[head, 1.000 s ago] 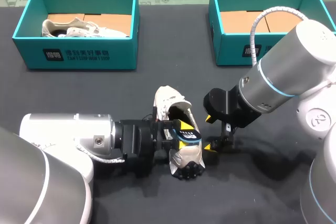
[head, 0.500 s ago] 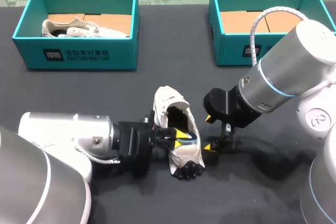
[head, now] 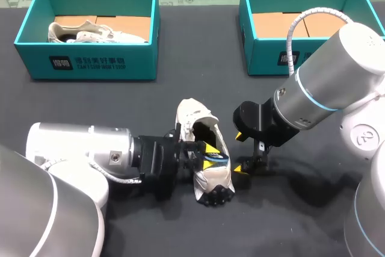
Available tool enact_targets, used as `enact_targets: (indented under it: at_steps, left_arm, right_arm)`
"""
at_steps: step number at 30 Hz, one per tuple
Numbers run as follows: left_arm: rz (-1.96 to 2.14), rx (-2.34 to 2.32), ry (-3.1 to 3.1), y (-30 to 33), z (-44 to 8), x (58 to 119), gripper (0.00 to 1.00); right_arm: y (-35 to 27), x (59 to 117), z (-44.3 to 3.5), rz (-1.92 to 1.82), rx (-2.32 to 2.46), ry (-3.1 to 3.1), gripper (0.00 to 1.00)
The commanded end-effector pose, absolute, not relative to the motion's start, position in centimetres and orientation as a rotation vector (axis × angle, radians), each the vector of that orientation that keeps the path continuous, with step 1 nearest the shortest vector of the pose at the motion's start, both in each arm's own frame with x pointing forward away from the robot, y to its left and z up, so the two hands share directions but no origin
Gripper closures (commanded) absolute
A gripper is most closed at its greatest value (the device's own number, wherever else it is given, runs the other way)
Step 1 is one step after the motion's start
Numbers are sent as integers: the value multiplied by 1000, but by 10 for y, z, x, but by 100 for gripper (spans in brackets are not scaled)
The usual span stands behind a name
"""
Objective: Take the shoe out of the shoebox, open the shoe tongue, remove and reinsert the insole, then place the shoe into the shoebox
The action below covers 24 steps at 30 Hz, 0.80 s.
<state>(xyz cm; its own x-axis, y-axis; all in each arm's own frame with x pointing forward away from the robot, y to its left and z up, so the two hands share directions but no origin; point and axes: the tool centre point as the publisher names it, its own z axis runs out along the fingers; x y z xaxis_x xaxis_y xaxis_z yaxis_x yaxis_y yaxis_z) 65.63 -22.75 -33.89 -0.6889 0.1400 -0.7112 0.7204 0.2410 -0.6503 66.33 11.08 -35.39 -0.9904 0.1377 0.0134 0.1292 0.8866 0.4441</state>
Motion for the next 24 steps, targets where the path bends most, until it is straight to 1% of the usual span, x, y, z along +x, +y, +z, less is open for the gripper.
enact_targets:
  at_steps: [1, 5, 7, 9, 10, 11, 24]
  left_arm:
    - [-1486, 780, 1987, -219, -329, 652, 59]
    - [-1514, 774, 1975, -217, -322, 649, 60]
    - [-1524, 780, 1970, -217, -320, 648, 64]
    - [-1529, 789, 1970, -218, -320, 646, 76]
    - [-1534, 799, 1971, -218, -320, 645, 96]
    - [-1534, 803, 1973, -219, -321, 645, 100]
    - [-1469, 778, 2088, -219, -352, 661, 100]
  right_arm:
    - [110, 662, -355, 712, 215, 3031, 0]
    - [110, 662, -355, 712, 215, 3031, 0]
    - [110, 662, -355, 712, 215, 3031, 0]
    - [110, 662, -355, 712, 215, 3031, 0]
    - [110, 662, -355, 712, 215, 3031, 0]
    - [110, 662, -355, 712, 215, 3031, 0]
    - [110, 662, -355, 712, 215, 3031, 0]
